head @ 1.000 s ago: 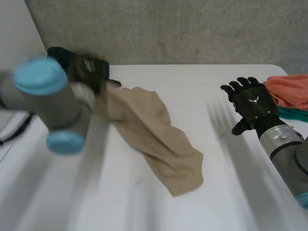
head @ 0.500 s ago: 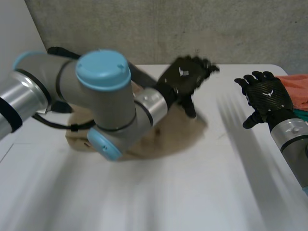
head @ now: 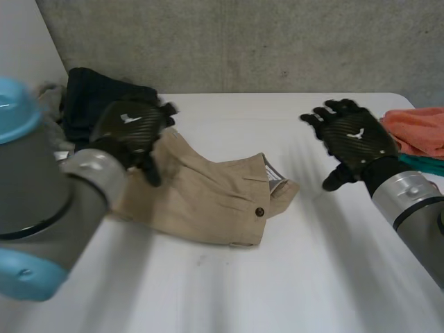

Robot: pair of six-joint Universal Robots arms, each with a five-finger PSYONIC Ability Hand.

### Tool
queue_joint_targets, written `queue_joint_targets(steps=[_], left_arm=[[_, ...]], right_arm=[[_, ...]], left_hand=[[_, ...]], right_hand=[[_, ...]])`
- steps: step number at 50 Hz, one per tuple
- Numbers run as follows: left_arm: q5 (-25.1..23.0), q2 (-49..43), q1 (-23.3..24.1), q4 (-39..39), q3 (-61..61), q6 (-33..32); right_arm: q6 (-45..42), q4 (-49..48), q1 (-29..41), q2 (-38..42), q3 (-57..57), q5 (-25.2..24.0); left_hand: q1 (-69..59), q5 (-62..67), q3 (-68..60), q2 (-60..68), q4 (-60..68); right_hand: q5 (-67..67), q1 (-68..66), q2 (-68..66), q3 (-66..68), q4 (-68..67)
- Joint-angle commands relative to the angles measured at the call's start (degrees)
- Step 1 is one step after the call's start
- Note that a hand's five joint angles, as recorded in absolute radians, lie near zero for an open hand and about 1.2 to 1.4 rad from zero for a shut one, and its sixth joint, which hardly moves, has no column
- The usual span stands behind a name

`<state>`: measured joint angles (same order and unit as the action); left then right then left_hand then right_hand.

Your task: Fold the laundry.

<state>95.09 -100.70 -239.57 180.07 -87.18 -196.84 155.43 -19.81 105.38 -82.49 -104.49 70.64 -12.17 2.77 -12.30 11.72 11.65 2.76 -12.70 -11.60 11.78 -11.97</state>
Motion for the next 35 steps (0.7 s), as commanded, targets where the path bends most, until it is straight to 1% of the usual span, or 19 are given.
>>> queue_joint_targets(steps=[1, 2, 4, 5, 8, 9, 11, 12, 14, 16, 18, 19, 22, 25, 26, 27, 28, 32, 35], left_arm=[[-4.11, 4.55, -11.26, -0.25, -10.19, -4.25], [-5.86, 4.38, -13.88, -0.25, -11.68, -5.82], [-7.72, 3.94, -16.44, -0.16, -13.01, -7.50], [-9.90, 3.15, -19.41, 0.19, -14.06, -8.73], [-13.16, 0.95, -23.47, 0.19, -14.60, -10.67], [-15.61, -0.88, -25.58, 0.28, -14.42, -11.72], [-18.17, -2.74, -27.17, 0.28, -13.98, -12.25], [-21.14, -4.75, -28.14, 0.36, -13.29, -12.69], [-23.80, -7.13, -28.93, 0.36, -12.40, -13.13], [-26.87, -10.55, -29.46, 0.10, -10.48, -13.05], [-28.11, -12.67, -29.46, 0.01, -9.07, -12.96], [-28.38, -14.59, -29.29, -0.07, -7.67, -12.87], [-27.94, -16.98, -28.50, -0.16, -5.73, -12.70], [-28.03, -19.09, -26.92, -0.16, -3.53, -12.17], [-28.03, -19.35, -25.96, -0.25, -2.57, -11.82], [-28.03, -19.36, -25.51, -0.34, -2.12, -11.64], [-27.77, -19.18, -24.99, -0.51, -1.77, -11.47], [-26.36, -14.19, -22.53, -1.74, -1.24, -9.19], [-24.25, -4.62, -20.77, -3.24, -1.15, -5.15]], right_arm=[[0.92, 15.40, 7.02, -0.92, 4.29, -0.24], [2.49, 18.38, 9.47, 0.30, 5.51, 0.20], [3.82, 20.33, 11.59, 1.80, 6.40, 1.08], [5.31, 21.47, 13.78, 3.55, 7.28, 2.47], [7.07, 21.31, 16.95, 6.46, 8.68, 5.64], [7.86, 20.87, 18.97, 8.64, 9.82, 8.35], [8.40, 19.99, 21.09, 11.02, 11.06, 11.26], [8.48, 18.68, 23.10, 13.39, 12.54, 14.15], [8.40, 17.18, 24.69, 15.95, 14.04, 17.24], [8.66, 15.34, 26.45, 19.80, 16.41, 21.54], [8.66, 14.28, 27.16, 22.19, 17.74, 23.92], [8.75, 13.41, 27.77, 24.37, 18.70, 25.67], [8.92, 11.73, 28.30, 27.46, 20.11, 27.45], [8.75, 8.22, 28.30, 30.19, 21.26, 28.94], [8.75, 6.04, 28.13, 30.63, 21.26, 29.73], [8.75, 4.88, 28.04, 30.55, 21.26, 30.17], [8.84, 4.09, 27.87, 30.29, 21.08, 30.52], [9.10, 1.88, 25.41, 25.12, 19.15, 32.37], [9.01, 1.97, 21.72, 16.77, 17.39, 31.06]], left_hand=[[2.17, -2.77, 2.30, -1.72, -1.65], [2.17, -2.77, 2.30, -1.72, -1.65], [2.17, -2.77, 2.30, -1.72, -1.65], [2.17, -2.77, 2.30, -1.72, -1.65], [1.12, -1.73, 1.25, -0.68, -0.60], [0.12, -0.72, 0.24, 0.33, 0.41], [-0.06, -0.55, 0.07, 0.50, 0.58], [-0.23, -0.38, -0.10, 0.67, 0.75], [-0.40, -0.21, -0.27, 0.84, 0.92], [-2.73, 2.13, -2.61, 3.18, 3.26], [-4.09, 3.48, -3.96, 4.53, 4.61], [-6.43, 5.82, -6.30, 6.87, 6.95], [-11.82, 11.21, -11.69, 12.26, 12.34], [-28.43, 27.83, -28.31, 28.88, 28.96], [-49.64, 49.03, -49.51, 50.08, 50.16], [-62.17, 61.57, -62.05, 62.62, 62.70], [-67.78, 67.17, -67.65, 68.22, 68.30], [-67.83, 67.23, -67.70, 68.28, 68.35], [-67.83, 67.23, -67.70, 68.28, 68.35]], right_hand=[[2.11, -2.17, -3.28, 3.09, -2.90], [2.79, -2.85, -3.95, 3.76, -3.58], [2.96, -3.02, -4.12, 3.94, -3.75], [2.96, -3.02, -4.13, 3.94, -3.75], [3.30, -3.36, -4.46, 4.27, -4.09], [3.96, -4.02, -5.13, 4.94, -4.76], [3.97, -4.03, -5.13, 4.95, -4.76], [4.14, -4.20, -5.30, 5.11, -4.93], [4.30, -4.37, -5.47, 5.28, -5.10], [5.31, -5.37, -6.47, 6.28, -6.10], [7.99, -8.05, -9.16, 8.97, -8.79], [10.84, -10.90, -12.00, 11.81, -11.63], [14.89, -14.95, -16.05, 15.87, -15.68], [33.00, -33.07, -34.17, 33.98, -33.80], [54.55, -54.61, -55.72, 55.53, -55.35], [66.42, -66.49, -67.59, 67.40, -67.22], [67.23, -67.29, -68.40, 68.21, -68.03], [67.24, -67.30, -68.40, 68.22, -68.03], [67.24, -67.30, -68.40, 68.22, -68.03]])
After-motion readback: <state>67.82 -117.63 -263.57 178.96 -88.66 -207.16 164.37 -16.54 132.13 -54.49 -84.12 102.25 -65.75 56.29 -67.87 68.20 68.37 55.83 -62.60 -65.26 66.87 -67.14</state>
